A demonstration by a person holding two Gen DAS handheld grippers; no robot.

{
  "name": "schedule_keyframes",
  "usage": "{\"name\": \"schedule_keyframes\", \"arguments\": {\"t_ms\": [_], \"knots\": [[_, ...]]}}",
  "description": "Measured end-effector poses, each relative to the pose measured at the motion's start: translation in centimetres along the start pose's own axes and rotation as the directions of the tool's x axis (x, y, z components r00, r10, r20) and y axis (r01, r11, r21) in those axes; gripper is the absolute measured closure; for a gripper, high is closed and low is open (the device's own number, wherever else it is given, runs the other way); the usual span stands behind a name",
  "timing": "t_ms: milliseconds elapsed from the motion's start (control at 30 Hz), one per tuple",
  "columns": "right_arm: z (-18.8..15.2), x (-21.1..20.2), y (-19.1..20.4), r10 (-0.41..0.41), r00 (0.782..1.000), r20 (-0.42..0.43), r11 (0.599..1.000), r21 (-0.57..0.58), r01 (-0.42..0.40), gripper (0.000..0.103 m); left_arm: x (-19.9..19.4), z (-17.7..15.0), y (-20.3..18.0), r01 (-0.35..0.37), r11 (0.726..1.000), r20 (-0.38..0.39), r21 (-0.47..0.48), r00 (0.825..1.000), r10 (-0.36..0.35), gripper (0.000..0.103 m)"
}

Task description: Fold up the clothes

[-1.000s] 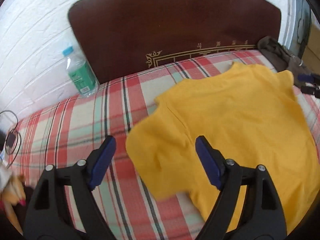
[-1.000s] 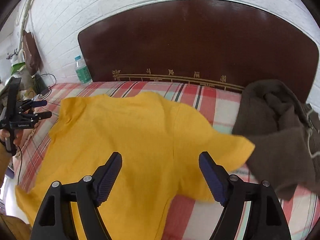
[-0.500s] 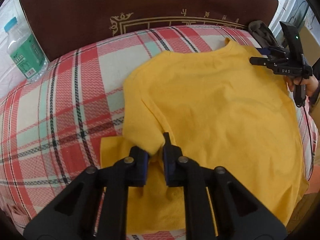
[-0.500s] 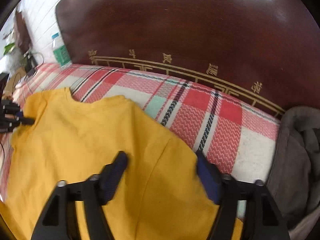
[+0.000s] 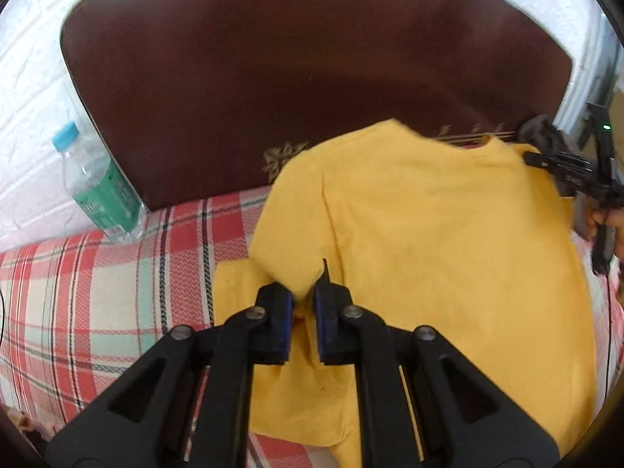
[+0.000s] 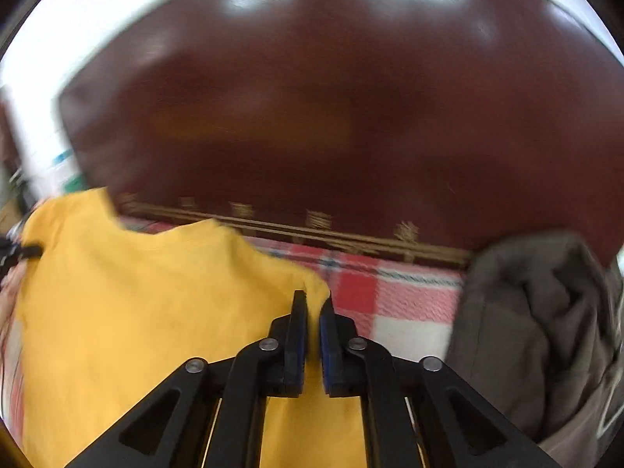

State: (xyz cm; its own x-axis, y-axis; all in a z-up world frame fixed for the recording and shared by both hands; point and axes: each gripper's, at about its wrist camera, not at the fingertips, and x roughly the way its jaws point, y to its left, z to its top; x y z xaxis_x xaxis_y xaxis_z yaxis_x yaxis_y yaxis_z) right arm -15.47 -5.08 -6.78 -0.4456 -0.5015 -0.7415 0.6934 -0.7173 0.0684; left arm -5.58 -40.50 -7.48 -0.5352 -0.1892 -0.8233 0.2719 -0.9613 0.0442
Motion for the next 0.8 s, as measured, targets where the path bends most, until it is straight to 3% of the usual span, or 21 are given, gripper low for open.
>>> {"name": "schedule_keyframes", "arguments": {"t_ms": [67,167,200,233,267,300,333,400,467,533,733,800], "knots": [[-1.2,1.9,-0.2,-0.018,0.997,-0.073,0.999,0.027,0.021,0.08,2.3,-0.8,0.1,-0.049,0.998,-0.056,-0.039,0.997,0.047,0.081],[-2.1,0.7,0.1,-0.07,0.996,-0.049,0.997,0.017,0.071,0.058,2.1,-2.6,1.2,-0.047,0.993,-0.048,-0.109,0.998,0.042,0.077],[-2.4,-1.0,0.0,-0.048,0.999,-0.022,0.998,0.029,0.049,0.047,1.0,-3.4,1.7,-0.04,0.991,-0.027,-0.13,0.999,0.036,0.064],[-2.6,-2.6,0.0,-0.027,1.0,0.006,0.999,0.04,0.026,0.045,-0.5,-4.3,2.3,-0.035,0.988,0.0,-0.148,0.999,0.035,0.055],[-3.0,-4.3,0.0,-0.003,1.0,0.03,0.999,0.048,0.001,0.044,-2.0,-5.2,2.9,-0.029,0.986,0.027,-0.166,0.999,0.034,0.039],[-4.4,-5.9,0.6,0.043,0.999,0.02,0.999,0.03,-0.043,0.037,-3.6,-6.4,3.4,-0.008,0.985,0.05,-0.173,0.999,0.017,0.03],[-5.8,-7.4,1.3,0.088,0.996,0.009,0.996,0.013,-0.088,0.027,-5.3,-7.8,3.8,0.025,0.985,0.069,-0.168,0.997,-0.014,0.028],[-8.5,-10.6,2.7,0.178,0.984,-0.015,0.984,-0.021,-0.178,0.022,-8.1,-11.2,4.2,0.118,0.981,0.061,-0.151,0.992,-0.11,0.027],[-11.3,-13.7,4.1,0.265,0.963,-0.041,0.962,-0.051,-0.267,0.022,-10.3,-15.4,3.8,0.22,0.968,0.021,-0.125,0.976,-0.219,0.027],[-14.1,-16.8,5.5,0.346,0.935,-0.072,0.933,-0.081,-0.351,0.022,-12.0,-20.0,2.8,0.31,0.946,-0.041,-0.1,0.948,-0.315,0.027],[-23.9,-19.9,14.7,0.439,0.87,-0.226,0.846,-0.224,-0.485,0.022,-14.7,-31.5,-0.3,0.46,0.881,-0.215,-0.107,0.855,-0.473,0.025],[-25.5,-20.4,17.8,0.471,0.845,-0.255,0.806,-0.264,-0.529,0.022,-15.5,-33.6,-0.9,0.484,0.869,-0.224,-0.106,0.84,-0.495,0.019]]}}
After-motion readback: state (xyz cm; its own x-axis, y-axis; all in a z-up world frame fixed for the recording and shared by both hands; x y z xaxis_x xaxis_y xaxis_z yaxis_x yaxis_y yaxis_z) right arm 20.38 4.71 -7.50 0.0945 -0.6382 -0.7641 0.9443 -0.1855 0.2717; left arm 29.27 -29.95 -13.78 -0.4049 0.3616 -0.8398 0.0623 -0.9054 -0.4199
